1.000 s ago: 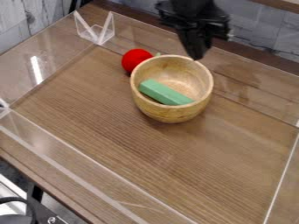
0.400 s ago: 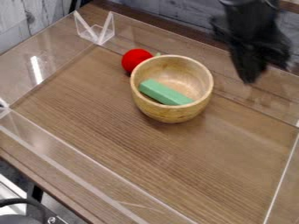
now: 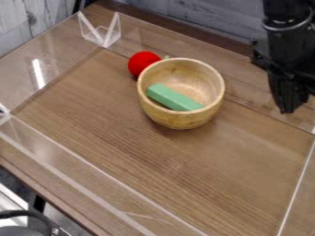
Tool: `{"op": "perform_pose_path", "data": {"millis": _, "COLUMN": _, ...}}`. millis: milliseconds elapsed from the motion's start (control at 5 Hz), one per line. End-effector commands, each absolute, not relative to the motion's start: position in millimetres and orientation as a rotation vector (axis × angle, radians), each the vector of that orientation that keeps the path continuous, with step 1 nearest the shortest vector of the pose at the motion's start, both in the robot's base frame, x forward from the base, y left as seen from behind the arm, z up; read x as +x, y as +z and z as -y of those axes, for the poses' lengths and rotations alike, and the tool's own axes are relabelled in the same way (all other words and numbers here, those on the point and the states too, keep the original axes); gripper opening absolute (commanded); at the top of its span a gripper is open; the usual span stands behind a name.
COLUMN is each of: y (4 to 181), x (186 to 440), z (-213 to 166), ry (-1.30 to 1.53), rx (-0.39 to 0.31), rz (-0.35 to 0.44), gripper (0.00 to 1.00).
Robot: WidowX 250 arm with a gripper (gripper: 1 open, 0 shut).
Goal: Move the red fruit to the right side of the table
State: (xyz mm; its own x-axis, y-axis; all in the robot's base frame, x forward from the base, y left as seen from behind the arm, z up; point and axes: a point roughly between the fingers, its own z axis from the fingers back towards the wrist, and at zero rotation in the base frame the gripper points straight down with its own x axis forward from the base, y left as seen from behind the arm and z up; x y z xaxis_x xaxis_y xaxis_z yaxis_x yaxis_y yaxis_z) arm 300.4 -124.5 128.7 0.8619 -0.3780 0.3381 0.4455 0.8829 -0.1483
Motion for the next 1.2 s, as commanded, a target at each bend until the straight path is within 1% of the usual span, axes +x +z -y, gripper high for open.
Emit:
{"op": "perform_pose_path", "data": {"millis": 0, "y": 142.9, "x": 311.2, "z": 119.2, "ry": -0.419, "rx": -0.227, "rz": 0.356, "gripper": 0.00}}
{"op": "perform_pose_path", "data": {"millis": 400, "y": 154.8, "x": 295.4, "z": 141.5, "ry": -0.398, "rx": -0.224, "rz": 0.351, "gripper": 0.00}}
{"op": "perform_pose_path", "data": {"millis": 800, "y": 152.2, "x": 290.1, "z": 122.6, "ry": -0.302, "rx": -0.209, "rz": 0.359, "gripper": 0.00}}
{"op": "perform_pose_path", "data": {"millis": 1000, "y": 146.6, "x": 285.6, "z": 116.2, "ry": -0.258, "rx": -0.201, "rz": 0.358, "gripper": 0.00}}
